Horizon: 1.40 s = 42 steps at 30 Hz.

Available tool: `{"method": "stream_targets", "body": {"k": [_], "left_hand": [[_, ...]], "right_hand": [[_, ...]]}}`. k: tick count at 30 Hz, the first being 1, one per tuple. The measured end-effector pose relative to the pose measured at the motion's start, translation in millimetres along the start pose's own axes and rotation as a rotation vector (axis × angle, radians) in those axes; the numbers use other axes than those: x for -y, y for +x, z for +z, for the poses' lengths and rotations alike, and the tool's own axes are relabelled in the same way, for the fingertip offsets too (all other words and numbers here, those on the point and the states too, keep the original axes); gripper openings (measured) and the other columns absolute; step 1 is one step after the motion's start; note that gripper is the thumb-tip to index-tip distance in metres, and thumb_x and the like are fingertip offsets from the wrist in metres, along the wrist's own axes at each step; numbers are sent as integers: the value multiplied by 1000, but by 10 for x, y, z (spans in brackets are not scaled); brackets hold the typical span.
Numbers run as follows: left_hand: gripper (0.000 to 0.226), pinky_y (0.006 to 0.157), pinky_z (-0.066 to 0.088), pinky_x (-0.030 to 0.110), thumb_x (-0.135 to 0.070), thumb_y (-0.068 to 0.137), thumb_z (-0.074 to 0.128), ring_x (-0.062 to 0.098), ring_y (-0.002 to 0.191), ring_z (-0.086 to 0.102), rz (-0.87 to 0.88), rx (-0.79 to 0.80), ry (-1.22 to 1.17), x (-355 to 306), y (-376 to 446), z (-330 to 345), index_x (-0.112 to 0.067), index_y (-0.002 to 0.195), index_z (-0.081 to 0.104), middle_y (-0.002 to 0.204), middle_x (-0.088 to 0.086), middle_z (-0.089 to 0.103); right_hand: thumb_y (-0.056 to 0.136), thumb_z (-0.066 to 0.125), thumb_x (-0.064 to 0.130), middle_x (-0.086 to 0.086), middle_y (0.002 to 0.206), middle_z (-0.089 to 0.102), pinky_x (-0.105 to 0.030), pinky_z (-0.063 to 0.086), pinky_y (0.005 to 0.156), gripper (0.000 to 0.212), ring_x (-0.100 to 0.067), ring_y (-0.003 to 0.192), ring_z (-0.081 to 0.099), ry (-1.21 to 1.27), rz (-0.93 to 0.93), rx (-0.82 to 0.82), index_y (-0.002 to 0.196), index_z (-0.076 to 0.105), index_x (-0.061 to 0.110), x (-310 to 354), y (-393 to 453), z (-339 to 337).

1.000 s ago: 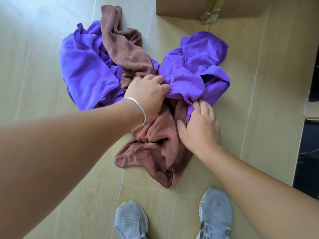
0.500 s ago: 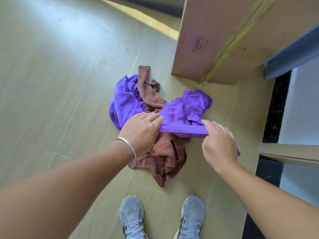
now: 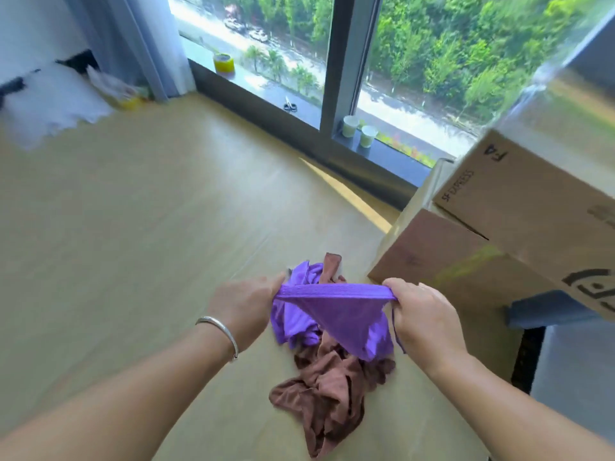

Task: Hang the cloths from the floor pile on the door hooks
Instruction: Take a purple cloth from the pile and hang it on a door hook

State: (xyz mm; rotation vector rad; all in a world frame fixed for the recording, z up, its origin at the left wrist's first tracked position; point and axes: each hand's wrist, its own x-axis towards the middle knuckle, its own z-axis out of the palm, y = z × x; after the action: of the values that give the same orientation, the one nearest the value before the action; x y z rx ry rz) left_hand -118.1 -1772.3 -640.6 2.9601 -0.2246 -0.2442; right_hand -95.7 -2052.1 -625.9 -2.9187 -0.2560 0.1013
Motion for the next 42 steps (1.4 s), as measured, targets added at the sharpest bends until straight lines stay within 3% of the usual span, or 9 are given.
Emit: {"method": "stream_targets", "body": {"k": [4, 7, 9, 13, 19, 29, 33, 38, 42], "left_hand": [[42, 77, 51, 35, -20, 95, 39, 25, 104, 63, -160, -68, -39, 585, -374, -490, -33, 134, 49, 120, -4, 66], [45, 69, 47, 31, -21, 95, 36, 21, 96, 64, -291, -81, -47, 1035, -731, -771, -41, 134, 45, 112, -10, 67], [45, 63, 38, 28, -23, 96, 34, 18, 92, 63, -365, -100, -40, 1337, -964, -940, -44, 136, 41, 108, -13, 67], [48, 60, 36, 29, -20, 94, 33, 24, 84, 63, -473, -150, -10, 2005, -1409, -1286, -41, 137, 39, 95, -5, 68], [53, 60, 32, 30, -16, 91, 33, 28, 83, 63, -623, -181, 56, 2910, -2065, -1637, -37, 140, 34, 91, -1, 67], [33, 73, 49, 38, -17, 94, 39, 33, 93, 63, -891, -214, 106, 3994, -3348, -2148, -23, 125, 49, 108, 6, 67], [38, 79, 49, 41, -16, 95, 41, 33, 99, 61, -972, -240, 31, 3957, -3825, -2140, -25, 129, 52, 115, 6, 65], [27, 66, 44, 35, -20, 96, 41, 30, 82, 55, -1006, -152, 1, 3482, -4310, -1669, -29, 114, 59, 87, 2, 61], [38, 65, 35, 31, -14, 92, 43, 26, 96, 58, -1041, -45, -39, 2997, -4577, -948, -34, 122, 57, 103, -2, 64]], "right_hand": [[74, 59, 9, 4, 71, 65, -29, 28, 60, 19, -24, 66, 53, -72, -148, 11, 84, 61, 26, 639, 213, -400], [82, 53, 15, 3, 78, 65, -33, 42, 59, 15, -26, 73, 56, -102, -245, 50, 90, 56, 27, 1235, 323, -554], [89, 48, 20, 2, 76, 62, -34, 37, 56, 5, -26, 72, 54, -128, -290, 47, 87, 50, 24, 1633, 410, -595], [96, 39, 35, 0, 77, 61, -34, 29, 54, 21, -28, 75, 58, -139, -408, 27, 86, 47, 19, 2477, 581, -643], [83, 49, 18, 2, 75, 58, -33, 34, 54, 6, -26, 70, 53, -158, -563, 82, 84, 44, 19, 3735, 691, -598], [81, 51, 11, 1, 87, 65, -29, 28, 60, 22, -27, 75, 55, -67, -897, 26, 98, 56, 24, 5603, 579, -501], [73, 45, 1, 1, 88, 64, -30, 37, 60, 39, -27, 74, 52, 36, -985, 171, 101, 59, 23, 5892, 390, -419], [69, 37, -8, 3, 79, 55, -29, 34, 53, 54, -25, 71, 49, 35, -1089, 366, 105, 60, 25, 5625, 51, -142], [73, 37, -9, -1, 84, 60, -29, 32, 54, 52, -27, 74, 51, 13, -1116, 460, 105, 59, 25, 5145, -241, 335]]}}
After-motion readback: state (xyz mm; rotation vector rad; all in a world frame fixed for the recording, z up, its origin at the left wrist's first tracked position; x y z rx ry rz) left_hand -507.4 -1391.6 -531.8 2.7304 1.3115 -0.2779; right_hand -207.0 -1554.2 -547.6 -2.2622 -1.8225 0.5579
